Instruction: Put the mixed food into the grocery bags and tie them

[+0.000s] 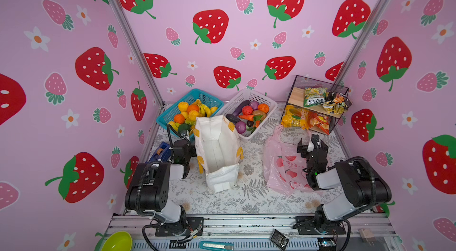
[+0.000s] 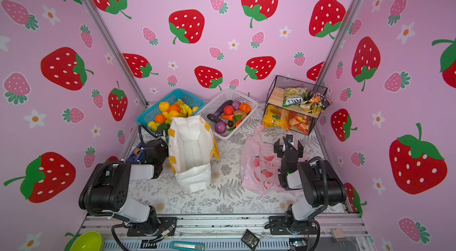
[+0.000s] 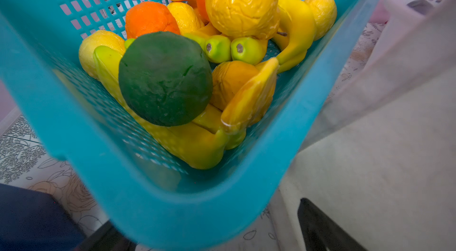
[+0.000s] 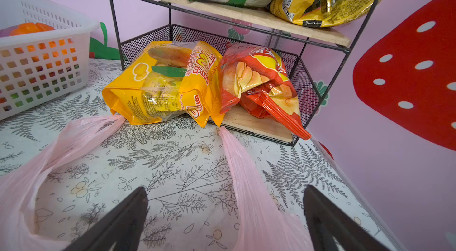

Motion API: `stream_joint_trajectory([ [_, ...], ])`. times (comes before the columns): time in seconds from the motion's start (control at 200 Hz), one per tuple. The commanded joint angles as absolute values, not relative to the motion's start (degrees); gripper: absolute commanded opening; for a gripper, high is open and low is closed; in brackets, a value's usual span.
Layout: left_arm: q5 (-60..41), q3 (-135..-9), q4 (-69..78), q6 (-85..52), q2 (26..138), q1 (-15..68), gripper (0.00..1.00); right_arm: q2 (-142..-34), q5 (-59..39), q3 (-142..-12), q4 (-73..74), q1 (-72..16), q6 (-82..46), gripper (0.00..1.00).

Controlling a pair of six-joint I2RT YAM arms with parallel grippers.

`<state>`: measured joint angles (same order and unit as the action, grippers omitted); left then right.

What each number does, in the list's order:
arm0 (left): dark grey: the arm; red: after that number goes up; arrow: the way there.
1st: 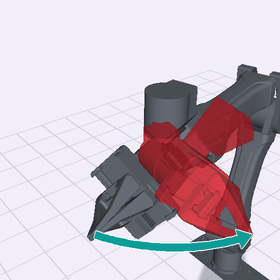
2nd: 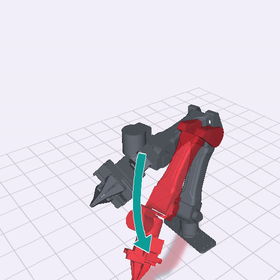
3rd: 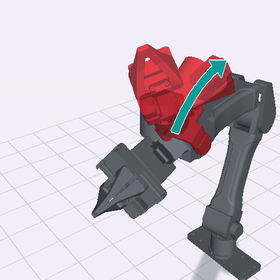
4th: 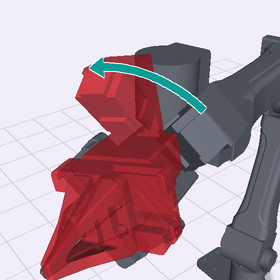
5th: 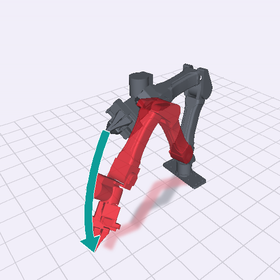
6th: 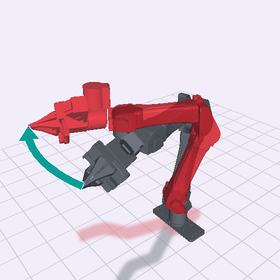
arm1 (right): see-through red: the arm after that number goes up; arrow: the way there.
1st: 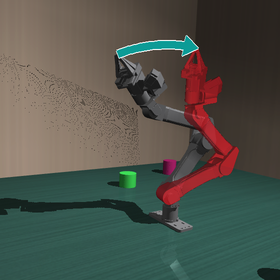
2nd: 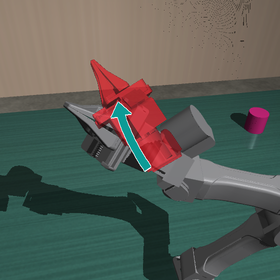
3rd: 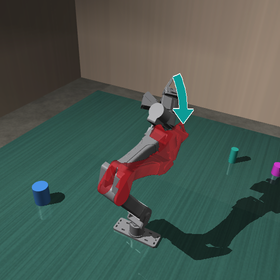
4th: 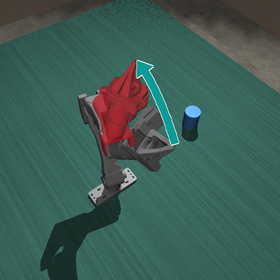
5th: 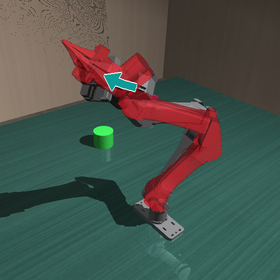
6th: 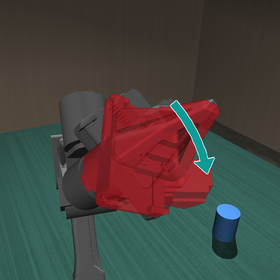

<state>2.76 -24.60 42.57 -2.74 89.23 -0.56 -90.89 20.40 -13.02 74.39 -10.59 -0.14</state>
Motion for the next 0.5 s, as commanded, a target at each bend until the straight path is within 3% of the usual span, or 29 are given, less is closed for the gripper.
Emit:
stream_joint_trajectory([
  [0.0, 2.4, -26.1, 43.7, -1.9, 88.7, -0.7, 0.99, -90.5, 20.3, -13.7, 75.7, -10.3, -0.5, 1.00],
  [0.495, 3.4, -26.1, 43.7, -2.6, 88.1, -0.7, 0.99, -90.5, 20.3, -13.6, 75.8, -10.3, -0.5, 1.00],
])
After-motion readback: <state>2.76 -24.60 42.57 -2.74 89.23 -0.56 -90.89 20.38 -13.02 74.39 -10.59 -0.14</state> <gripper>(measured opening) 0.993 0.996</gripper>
